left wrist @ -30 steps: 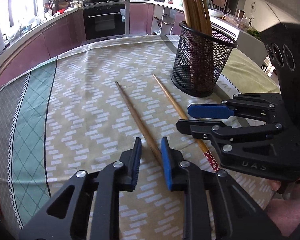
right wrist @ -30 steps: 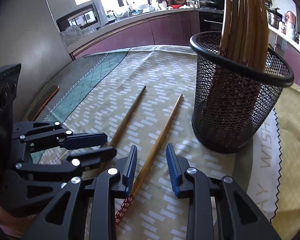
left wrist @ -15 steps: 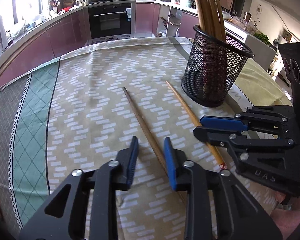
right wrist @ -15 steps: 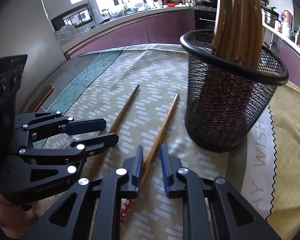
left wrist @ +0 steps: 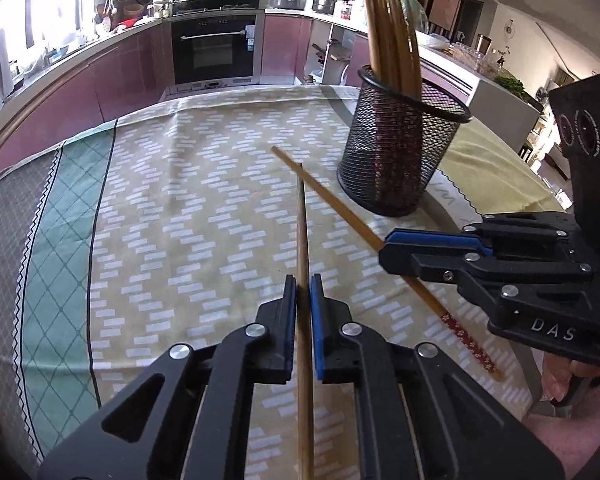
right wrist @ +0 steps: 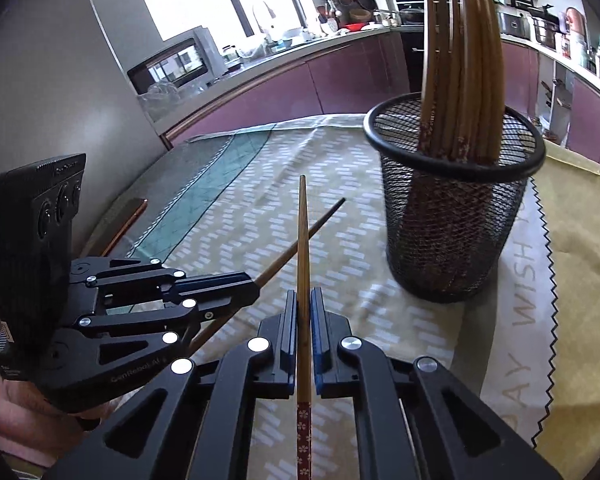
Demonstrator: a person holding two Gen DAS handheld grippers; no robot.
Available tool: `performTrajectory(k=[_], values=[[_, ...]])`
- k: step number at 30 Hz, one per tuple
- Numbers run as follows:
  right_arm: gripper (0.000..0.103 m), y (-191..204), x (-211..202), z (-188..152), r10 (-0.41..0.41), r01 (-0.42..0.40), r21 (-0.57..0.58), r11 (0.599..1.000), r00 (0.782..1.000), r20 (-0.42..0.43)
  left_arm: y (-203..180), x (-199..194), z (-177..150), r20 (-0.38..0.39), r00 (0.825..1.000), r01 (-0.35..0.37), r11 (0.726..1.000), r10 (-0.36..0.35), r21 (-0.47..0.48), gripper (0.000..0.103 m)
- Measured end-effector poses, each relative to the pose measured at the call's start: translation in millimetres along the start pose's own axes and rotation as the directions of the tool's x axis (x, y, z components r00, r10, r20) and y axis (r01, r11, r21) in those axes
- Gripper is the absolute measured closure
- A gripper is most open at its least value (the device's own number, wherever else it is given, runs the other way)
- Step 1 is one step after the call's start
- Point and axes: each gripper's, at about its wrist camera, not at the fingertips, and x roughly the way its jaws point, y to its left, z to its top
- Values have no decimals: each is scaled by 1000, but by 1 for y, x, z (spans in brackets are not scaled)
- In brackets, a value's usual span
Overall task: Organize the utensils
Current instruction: 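Lift the left gripper's chopstick upright while the right gripper raises its chopstick upright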
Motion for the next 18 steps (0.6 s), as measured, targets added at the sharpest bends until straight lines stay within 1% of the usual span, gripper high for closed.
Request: performTrajectory(k=[2,5,8,14,18], values=[[97,2,6,-2,5,-6,-8,1000,1000,-24,-2,-3,-2,-2,1000,17,1000,-17,5,95],[96,3,16,-3,-3,3,-12,1000,998,-62,-4,0,-5,-14,1000,19,1000,-19,17,95],[93,4,26,-3,-37,35,-26,999,995,-89,-5,4,-8,-29,999,24,1000,-23,19,95],[95,9,30,0,-59,55,-48,997,994,-87,-6,8,-7,-43,999,29,999,-28,24,95],[97,4,26,-2,-51,49,-28,998,996,-73,-8,12,-5,-45,999,19,999,-17,31,93]])
